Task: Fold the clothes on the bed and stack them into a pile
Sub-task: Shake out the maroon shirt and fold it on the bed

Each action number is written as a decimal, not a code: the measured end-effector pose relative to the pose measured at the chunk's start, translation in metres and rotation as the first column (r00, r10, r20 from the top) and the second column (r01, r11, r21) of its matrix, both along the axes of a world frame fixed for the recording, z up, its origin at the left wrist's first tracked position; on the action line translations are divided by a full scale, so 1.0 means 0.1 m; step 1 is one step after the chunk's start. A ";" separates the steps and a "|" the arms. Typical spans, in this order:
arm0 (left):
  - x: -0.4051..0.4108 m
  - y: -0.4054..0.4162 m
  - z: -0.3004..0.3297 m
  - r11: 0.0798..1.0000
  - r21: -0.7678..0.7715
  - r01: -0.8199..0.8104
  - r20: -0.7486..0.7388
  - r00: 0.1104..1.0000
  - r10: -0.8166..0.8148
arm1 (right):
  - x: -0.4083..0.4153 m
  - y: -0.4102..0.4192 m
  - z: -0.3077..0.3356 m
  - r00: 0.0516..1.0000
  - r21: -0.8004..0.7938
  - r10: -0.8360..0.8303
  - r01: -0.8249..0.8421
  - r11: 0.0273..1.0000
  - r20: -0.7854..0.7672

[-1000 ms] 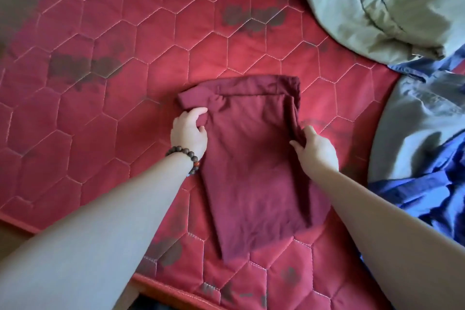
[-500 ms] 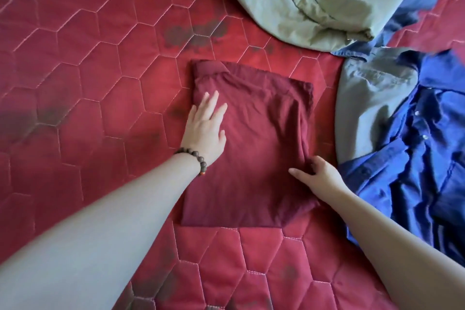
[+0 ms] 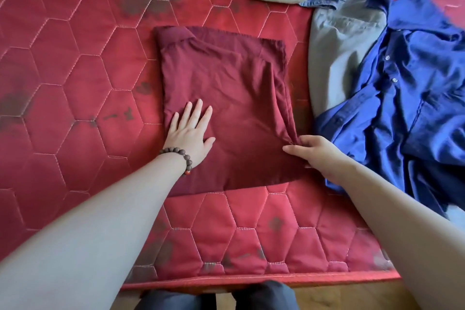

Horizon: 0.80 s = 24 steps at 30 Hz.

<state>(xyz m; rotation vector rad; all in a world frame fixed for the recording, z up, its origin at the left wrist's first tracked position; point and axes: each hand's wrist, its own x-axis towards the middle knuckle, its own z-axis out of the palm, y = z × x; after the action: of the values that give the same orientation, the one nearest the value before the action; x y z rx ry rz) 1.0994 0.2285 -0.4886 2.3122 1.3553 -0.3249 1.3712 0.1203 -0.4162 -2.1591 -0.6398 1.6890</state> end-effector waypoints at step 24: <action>-0.03 -0.14 -0.28 0.954 0.298 0.032 -0.046 0.999 -0.019 | -0.94 -0.05 -0.90 0.278 0.020 0.498 -0.886 0.463 0.822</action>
<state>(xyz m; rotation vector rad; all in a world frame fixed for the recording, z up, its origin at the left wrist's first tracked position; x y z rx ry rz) 1.0965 0.2148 -0.5162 2.5834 1.4840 -0.1878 1.2772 0.1157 -0.5059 -2.1530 -2.3483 0.5559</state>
